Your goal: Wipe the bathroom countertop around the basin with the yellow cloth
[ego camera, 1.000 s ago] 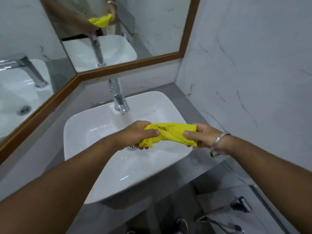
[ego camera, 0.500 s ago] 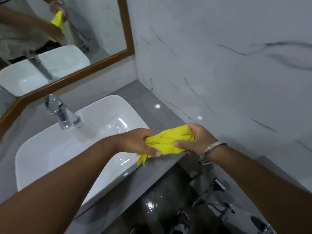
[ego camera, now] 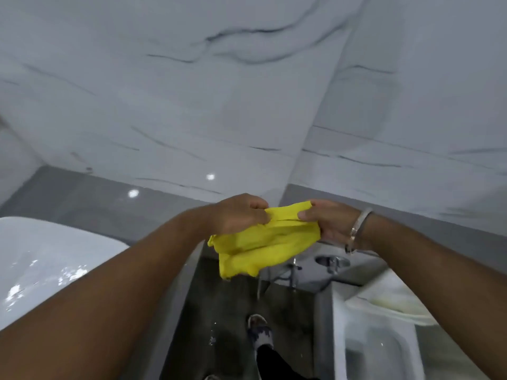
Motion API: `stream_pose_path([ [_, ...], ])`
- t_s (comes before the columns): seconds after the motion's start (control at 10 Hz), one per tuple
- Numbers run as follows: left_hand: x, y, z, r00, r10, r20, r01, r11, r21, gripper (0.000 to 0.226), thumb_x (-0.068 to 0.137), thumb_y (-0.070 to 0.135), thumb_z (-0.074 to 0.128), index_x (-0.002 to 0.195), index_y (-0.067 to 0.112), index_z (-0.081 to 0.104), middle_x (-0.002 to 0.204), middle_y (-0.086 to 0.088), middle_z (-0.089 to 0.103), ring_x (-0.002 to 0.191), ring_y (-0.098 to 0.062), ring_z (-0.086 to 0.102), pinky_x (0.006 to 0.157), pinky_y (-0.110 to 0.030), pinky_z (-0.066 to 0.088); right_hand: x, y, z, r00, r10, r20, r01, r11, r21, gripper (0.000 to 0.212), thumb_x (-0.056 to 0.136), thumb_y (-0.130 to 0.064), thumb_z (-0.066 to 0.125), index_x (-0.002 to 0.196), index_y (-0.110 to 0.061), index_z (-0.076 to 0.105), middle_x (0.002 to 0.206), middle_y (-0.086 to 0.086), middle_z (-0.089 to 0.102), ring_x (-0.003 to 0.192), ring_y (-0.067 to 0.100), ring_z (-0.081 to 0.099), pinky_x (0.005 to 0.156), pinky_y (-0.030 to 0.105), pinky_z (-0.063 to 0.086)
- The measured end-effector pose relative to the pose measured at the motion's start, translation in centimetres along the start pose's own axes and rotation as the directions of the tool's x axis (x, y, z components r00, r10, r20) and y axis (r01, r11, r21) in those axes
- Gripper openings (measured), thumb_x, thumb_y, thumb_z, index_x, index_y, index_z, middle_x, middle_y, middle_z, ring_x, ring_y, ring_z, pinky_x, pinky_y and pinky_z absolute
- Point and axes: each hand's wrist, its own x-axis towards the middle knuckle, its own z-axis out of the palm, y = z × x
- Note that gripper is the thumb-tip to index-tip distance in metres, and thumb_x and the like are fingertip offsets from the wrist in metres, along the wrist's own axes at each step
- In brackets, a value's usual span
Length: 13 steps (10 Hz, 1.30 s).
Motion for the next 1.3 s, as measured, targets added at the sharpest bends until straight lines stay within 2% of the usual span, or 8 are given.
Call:
stream_pose_path([
  [0.1, 1.7, 2.0, 0.8, 1.000, 0.017, -0.020, -0.015, 0.993, 0.113, 0.025, 0.093, 0.031, 0.060, 0.102, 0.011, 0.070, 0.098, -0.011, 0.071, 0.082, -0.015, 0.060, 0.075, -0.032, 0.047, -0.4, 0.5, -2.6, 0.992, 0.057, -0.116, -0.049, 0.996, 0.069, 0.012, 0.082, -0.009, 0.061, 0.091, -0.002, 0.064, 0.079, 0.009, 0.074, 0.071, 0.021, 0.070, 0.072, 0.035, 0.058],
  [0.2, 3.2, 2.5, 0.3, 0.998, 0.041, -0.055, -0.028, 0.975, 0.221, 0.023, 0.094, 0.030, 0.060, 0.099, 0.012, 0.074, 0.092, -0.010, 0.073, 0.081, -0.015, 0.062, 0.077, -0.032, 0.051, 0.4, -0.4, -3.9, 0.963, 0.132, -0.233, -0.137, 0.991, -0.006, 0.018, 0.091, -0.010, 0.048, 0.080, -0.007, 0.062, 0.070, 0.006, 0.071, 0.066, 0.020, 0.065, 0.064, 0.029, 0.055],
  [0.5, 11.6, 5.3, 3.7, 0.962, 0.182, -0.203, -0.010, 0.768, 0.640, 0.034, 0.098, 0.048, 0.042, 0.089, 0.018, 0.055, 0.088, 0.001, 0.058, 0.087, -0.024, 0.056, 0.073, -0.037, 0.045, 2.2, 0.7, -13.0, 0.882, -0.358, -0.308, 0.171, 0.850, -0.498, 0.027, 0.091, -0.025, 0.059, 0.082, 0.001, 0.059, 0.076, 0.011, 0.050, 0.070, 0.019, 0.046, 0.064, 0.032, 0.038],
  [0.6, 14.6, 4.6, 4.0, 0.979, 0.155, -0.136, -0.063, 0.853, 0.518, 0.029, 0.089, 0.047, 0.064, 0.098, 0.020, 0.058, 0.087, 0.007, 0.056, 0.080, -0.014, 0.051, 0.068, -0.030, 0.037, 4.3, 2.3, -16.6, 0.881, -0.333, -0.336, 0.170, 0.885, -0.433, 0.011, 0.095, -0.024, 0.054, 0.086, -0.020, 0.060, 0.087, 0.009, 0.059, 0.081, 0.024, 0.053, 0.078, 0.042, 0.048],
  [0.9, 19.6, -2.2, 3.6, 0.914, -0.266, -0.305, 0.178, 0.941, -0.287, 0.028, 0.074, 0.007, 0.084, 0.093, 0.016, 0.065, 0.078, 0.002, 0.064, 0.062, -0.007, 0.059, 0.048, -0.016, 0.048, 11.3, 5.7, -19.6, 0.845, -0.113, -0.522, -0.087, 0.936, -0.342, 0.038, 0.092, -0.024, 0.058, 0.114, 0.006, 0.058, 0.111, 0.025, 0.063, 0.104, 0.035, 0.059, 0.093, 0.044, 0.045],
  [1.0, 22.3, -5.0, 4.9, 0.853, -0.298, -0.429, 0.216, 0.949, -0.229, 0.026, 0.076, 0.004, 0.081, 0.078, 0.019, 0.061, 0.071, 0.001, 0.060, 0.059, -0.005, 0.056, 0.060, -0.024, 0.049, 13.8, 6.4, -19.1, 0.770, -0.221, -0.599, -0.215, 0.794, -0.569, 0.031, 0.085, -0.024, 0.061, 0.069, 0.002, 0.059, 0.076, 0.028, 0.057, 0.074, 0.032, 0.056, 0.064, 0.036, 0.040],
  [1.1, 23.6, -6.6, 5.7, 0.778, -0.272, -0.567, 0.250, 0.961, -0.117, 0.022, 0.076, 0.004, 0.078, 0.082, 0.018, 0.062, 0.077, -0.002, 0.062, 0.070, -0.012, 0.059, 0.070, -0.028, 0.048, 14.7, 7.5, -19.0, 0.713, -0.337, -0.615, -0.233, 0.713, -0.661, 0.025, 0.083, -0.025, 0.063, 0.065, -0.009, 0.056, 0.077, 0.024, 0.063, 0.076, 0.035, 0.060, 0.063, 0.032, 0.036],
  [1.3, 20.6, -4.7, 7.4, 0.777, -0.147, -0.612, 0.313, 0.934, 0.174, 0.043, 0.080, 0.011, 0.066, 0.123, 0.014, 0.060, 0.124, -0.013, 0.063, 0.117, -0.031, 0.058, 0.098, -0.036, 0.046, 12.2, 8.2, -18.3, 0.661, -0.569, -0.490, -0.295, 0.403, -0.866, 0.041, 0.084, -0.033, 0.058, 0.114, -0.004, 0.057, 0.121, 0.027, 0.057, 0.104, 0.044, 0.056, 0.085, 0.046, 0.045],
])
